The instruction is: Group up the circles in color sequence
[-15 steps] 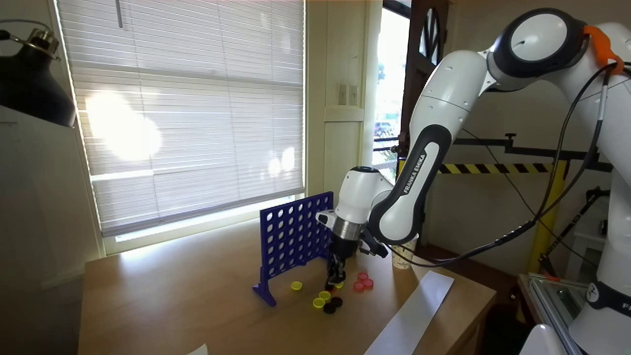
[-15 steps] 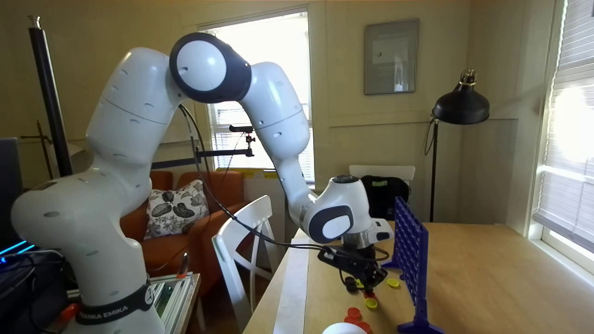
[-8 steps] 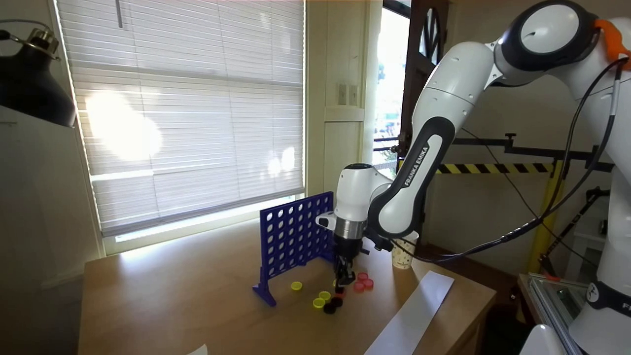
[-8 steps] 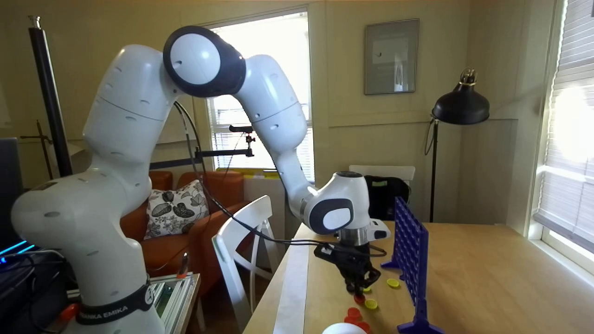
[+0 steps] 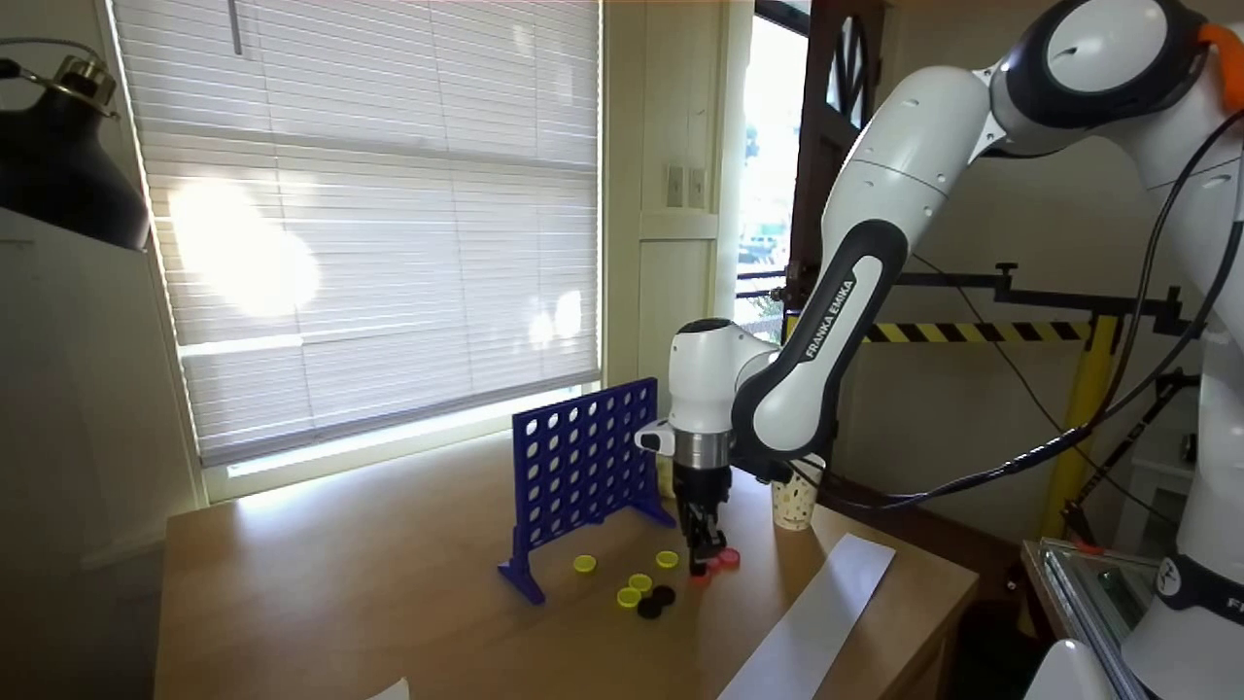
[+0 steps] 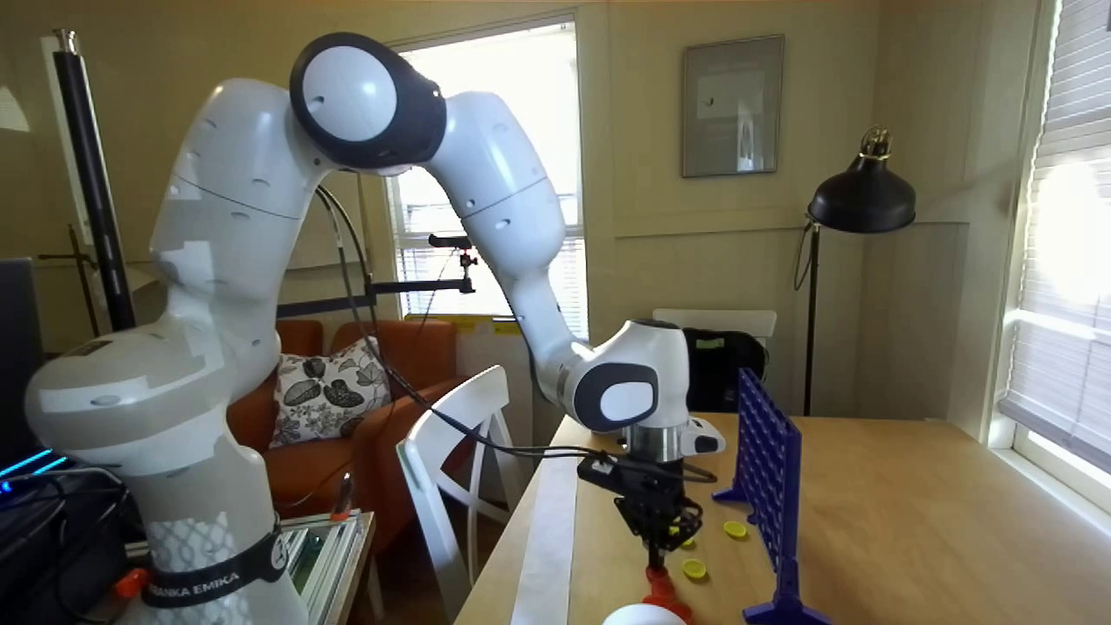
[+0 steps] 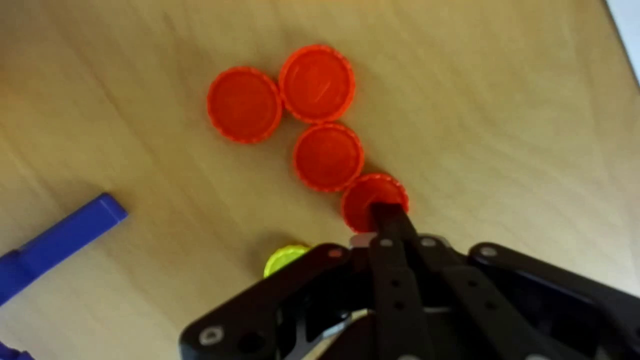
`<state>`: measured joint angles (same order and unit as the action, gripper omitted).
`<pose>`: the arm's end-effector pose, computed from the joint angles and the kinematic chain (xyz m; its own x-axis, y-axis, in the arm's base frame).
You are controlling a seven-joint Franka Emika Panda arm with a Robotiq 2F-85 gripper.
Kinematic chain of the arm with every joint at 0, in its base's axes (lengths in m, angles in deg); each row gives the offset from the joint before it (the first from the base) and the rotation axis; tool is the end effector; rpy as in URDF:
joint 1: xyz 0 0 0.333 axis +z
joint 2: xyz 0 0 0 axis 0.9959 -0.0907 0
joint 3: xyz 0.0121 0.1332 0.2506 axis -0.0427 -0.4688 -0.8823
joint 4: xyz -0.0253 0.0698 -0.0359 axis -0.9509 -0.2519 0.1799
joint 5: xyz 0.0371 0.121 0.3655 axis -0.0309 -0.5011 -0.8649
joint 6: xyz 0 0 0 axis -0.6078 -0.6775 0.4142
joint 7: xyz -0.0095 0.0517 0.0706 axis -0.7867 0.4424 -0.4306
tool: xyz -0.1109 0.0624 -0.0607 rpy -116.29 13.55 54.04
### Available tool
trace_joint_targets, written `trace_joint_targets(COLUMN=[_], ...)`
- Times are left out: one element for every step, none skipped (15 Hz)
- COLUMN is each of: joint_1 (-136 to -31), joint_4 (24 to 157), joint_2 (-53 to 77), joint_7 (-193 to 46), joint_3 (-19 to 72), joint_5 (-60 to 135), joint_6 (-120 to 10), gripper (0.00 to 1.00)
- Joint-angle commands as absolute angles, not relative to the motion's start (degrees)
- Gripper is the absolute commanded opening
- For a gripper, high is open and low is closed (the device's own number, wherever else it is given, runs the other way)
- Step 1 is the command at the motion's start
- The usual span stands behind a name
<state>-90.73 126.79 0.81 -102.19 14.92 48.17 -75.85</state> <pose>0.5179 0.0267 0.0956 0.7920 0.6102 -0.0174 0.6105 -0.7914 0.0320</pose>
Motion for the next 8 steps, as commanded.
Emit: trace_joint_targets(joint_1=[-88.89,-88.57,-88.24,-88.08,-87.84,-87.73,-88.28,-88.52], joint_4=[129.44,129.68,129.93,130.12,130.21,130.37,130.70,131.13], joint_2=[1.64,1.76,1.96,2.07,2.15,2.32,2.61,3.06], joint_7=[-101.52,-101.28,-101.00,-100.88,-100.70,-100.58,-101.36,-101.79], joint_3=[18.40,19.17,19.89,20.52,21.08,21.47,20.92,20.51], joint_5=[49.78,50.04,50.28,50.43,50.59,50.64,49.77,49.32], joint_6=[-75.94,-75.95,-75.93,-75.93,-76.00,-76.17,-77.09,-78.06], gripper=[0.00,0.00,0.00,0.00,0.00,0.00,0.00,0.00])
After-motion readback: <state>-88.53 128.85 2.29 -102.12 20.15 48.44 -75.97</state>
